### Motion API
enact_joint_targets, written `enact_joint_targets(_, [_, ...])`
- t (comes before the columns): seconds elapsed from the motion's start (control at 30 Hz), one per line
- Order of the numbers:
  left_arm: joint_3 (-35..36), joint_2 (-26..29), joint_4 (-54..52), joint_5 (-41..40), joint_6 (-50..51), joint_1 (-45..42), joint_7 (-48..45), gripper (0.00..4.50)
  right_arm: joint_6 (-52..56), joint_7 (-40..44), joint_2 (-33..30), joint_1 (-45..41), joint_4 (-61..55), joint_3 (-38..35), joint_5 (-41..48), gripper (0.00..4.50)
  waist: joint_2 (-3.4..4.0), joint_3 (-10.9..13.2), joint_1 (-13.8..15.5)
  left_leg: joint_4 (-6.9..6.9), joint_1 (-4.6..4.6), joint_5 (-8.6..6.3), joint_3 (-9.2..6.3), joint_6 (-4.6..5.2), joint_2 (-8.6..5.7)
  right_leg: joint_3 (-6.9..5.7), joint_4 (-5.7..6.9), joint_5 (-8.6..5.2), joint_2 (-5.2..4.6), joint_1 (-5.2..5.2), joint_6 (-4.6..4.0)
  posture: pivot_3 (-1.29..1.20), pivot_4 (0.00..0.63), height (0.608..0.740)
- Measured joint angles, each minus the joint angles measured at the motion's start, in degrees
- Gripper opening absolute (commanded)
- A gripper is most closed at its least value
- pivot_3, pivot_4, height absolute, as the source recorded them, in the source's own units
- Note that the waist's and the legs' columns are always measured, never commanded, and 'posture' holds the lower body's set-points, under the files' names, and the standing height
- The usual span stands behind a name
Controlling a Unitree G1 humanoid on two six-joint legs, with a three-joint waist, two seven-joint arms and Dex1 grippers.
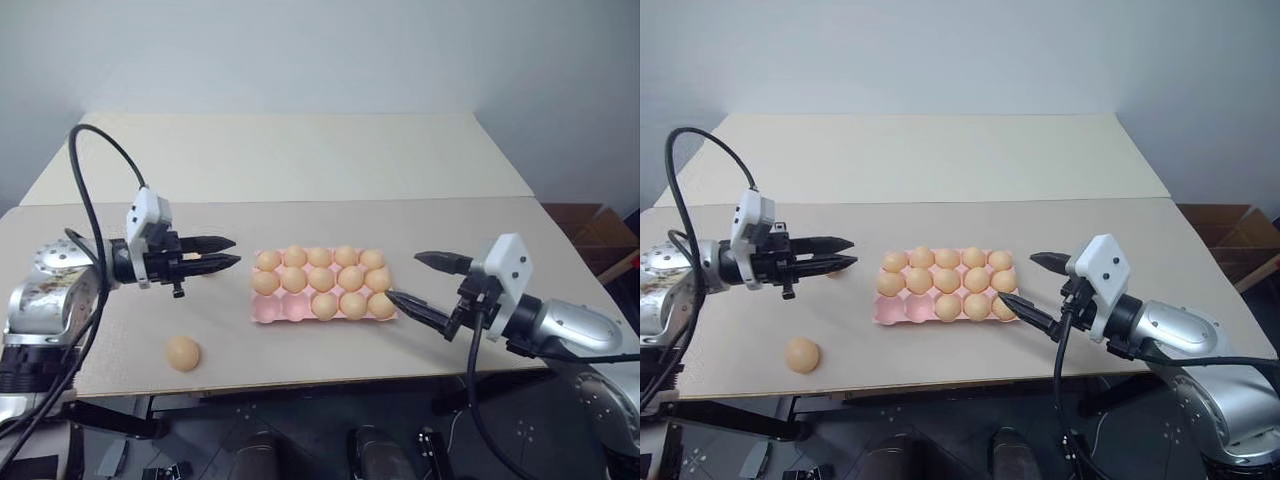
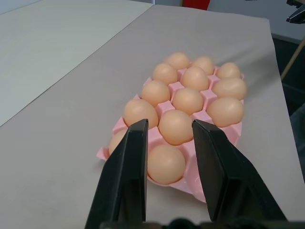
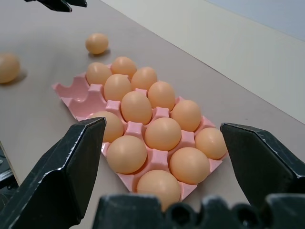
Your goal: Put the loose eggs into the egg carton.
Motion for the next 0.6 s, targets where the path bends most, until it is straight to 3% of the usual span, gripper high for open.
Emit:
enact_joint_targets(0.37, [9.52, 5.49, -3.40, -4.04, 1.95, 6.15, -0.52, 1.54, 0.00, 0.20, 0.00, 0.49, -0.71, -0.25, 0.56, 4.50, 0.01, 0.01, -0.05, 0.02, 0.03, 0.00, 0.04, 0.00, 0.02, 0.01, 0.01, 0.00, -0.03, 0.00, 0.01, 0.00, 0.150, 0.740])
enact_joint_targets(0.6, [16.71, 10.67, -4.89, -8.61, 8.62, 13.76, -2.88, 3.73, 0.00, 0.47, -0.15, 0.98, -1.06, -0.41, 1.08, 4.50, 0.03, 0.01, 0.11, 0.02, 0.06, 0.00, 0.06, -0.01, 0.03, -0.01, 0.03, -0.01, -0.08, 0.01, 0.01, 0.00, 0.150, 0.740])
